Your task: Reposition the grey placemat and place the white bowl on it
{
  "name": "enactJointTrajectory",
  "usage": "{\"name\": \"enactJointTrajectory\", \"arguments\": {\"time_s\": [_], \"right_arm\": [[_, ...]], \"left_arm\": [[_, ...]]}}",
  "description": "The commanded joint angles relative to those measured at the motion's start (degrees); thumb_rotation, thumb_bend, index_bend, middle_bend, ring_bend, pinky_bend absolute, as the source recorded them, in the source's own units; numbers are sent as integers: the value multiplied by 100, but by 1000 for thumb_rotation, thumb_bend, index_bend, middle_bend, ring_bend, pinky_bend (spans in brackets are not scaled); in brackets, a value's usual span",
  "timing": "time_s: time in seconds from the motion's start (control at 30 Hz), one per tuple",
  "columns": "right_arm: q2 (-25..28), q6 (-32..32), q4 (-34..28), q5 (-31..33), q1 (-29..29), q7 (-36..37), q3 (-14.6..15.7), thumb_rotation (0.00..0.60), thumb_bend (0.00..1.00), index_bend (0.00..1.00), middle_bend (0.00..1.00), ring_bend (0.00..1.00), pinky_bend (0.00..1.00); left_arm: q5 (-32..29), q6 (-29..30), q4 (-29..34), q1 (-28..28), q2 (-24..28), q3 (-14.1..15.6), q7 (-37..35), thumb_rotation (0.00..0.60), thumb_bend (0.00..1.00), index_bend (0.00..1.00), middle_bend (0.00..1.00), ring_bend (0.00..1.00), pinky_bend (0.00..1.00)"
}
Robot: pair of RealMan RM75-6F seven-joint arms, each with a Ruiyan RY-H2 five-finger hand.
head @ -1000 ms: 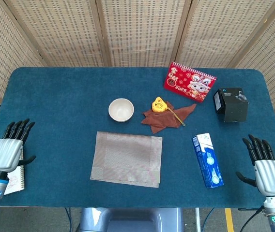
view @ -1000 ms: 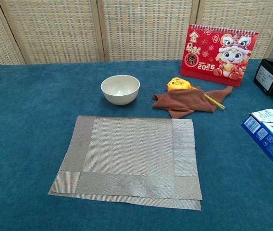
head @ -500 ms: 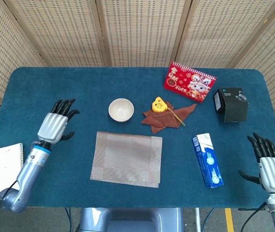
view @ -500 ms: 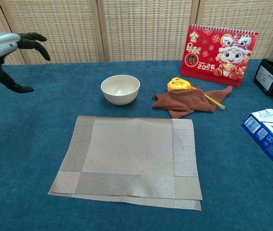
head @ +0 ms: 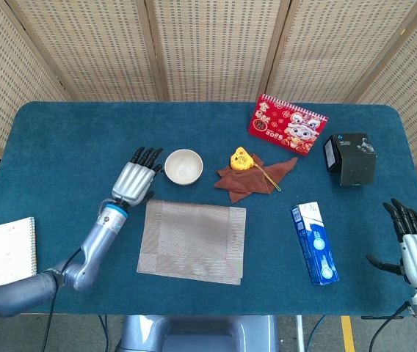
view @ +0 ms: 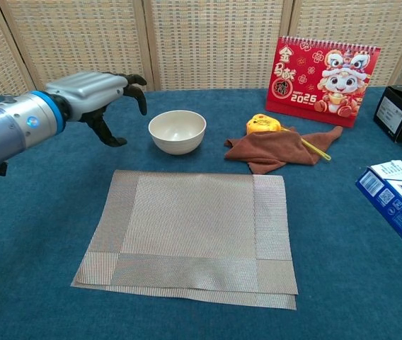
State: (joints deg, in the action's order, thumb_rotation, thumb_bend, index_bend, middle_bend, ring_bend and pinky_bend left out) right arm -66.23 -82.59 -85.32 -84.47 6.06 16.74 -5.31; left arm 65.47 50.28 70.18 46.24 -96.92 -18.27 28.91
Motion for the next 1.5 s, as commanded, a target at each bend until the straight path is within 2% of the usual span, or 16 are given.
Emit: {"name": "enactJointTrajectory", "arguments": {"time_s": [0.03, 0.17, 0.4, 0.7, 0.8, 0.9, 1.0, 1.2, 1.5], "right_arm": [[35, 29, 4, 16, 8, 122, -12, 600, 87, 17, 0, 0, 0], [87, 43, -14, -5, 10, 306, -10, 600, 86, 17, 0, 0, 0], [138, 99, -24, -60, 28, 571, 20, 600, 85, 17, 0, 0, 0], [211, 173, -30, -60, 49, 884, 29, 600, 85, 17, 0, 0, 0], [228, 184, -22, -50, 53, 965, 22, 600, 84, 17, 0, 0, 0], [238, 177, -15, -77, 59, 1038, 23, 600, 84, 17, 0, 0, 0], [242, 160, -16, -96, 57, 1076, 28, 600, 84, 17, 0, 0, 0], [256, 142, -30, -107, 52, 1105, 34, 600, 84, 17, 0, 0, 0], [269, 26, -105, -167, 20, 1007, 44, 600, 84, 17, 0, 0, 0]], "left_arm": [[-331, -240, -518, 348, -445, -83, 156, 600, 282, 328, 0, 0, 0], [-399, -319, -987, 610, -782, -92, 230, 600, 286, 325, 0, 0, 0], [-415, -367, -1653, 974, -1310, -131, 155, 600, 286, 382, 0, 0, 0], [-470, -453, -2618, 1371, -1892, -192, 80, 600, 304, 517, 0, 0, 0], [-483, -472, -2840, 1431, -2015, -195, 43, 600, 355, 564, 0, 0, 0], [-425, -397, -3073, 1450, -2154, -155, -52, 600, 477, 618, 0, 0, 0], [-370, -346, -3233, 1423, -2236, -102, -151, 600, 501, 639, 0, 0, 0], [-146, -73, -3293, 1245, -2200, 30, -502, 600, 525, 664, 0, 0, 0], [212, 635, -2692, 627, -1462, 277, -828, 600, 524, 666, 0, 0, 0]]}}
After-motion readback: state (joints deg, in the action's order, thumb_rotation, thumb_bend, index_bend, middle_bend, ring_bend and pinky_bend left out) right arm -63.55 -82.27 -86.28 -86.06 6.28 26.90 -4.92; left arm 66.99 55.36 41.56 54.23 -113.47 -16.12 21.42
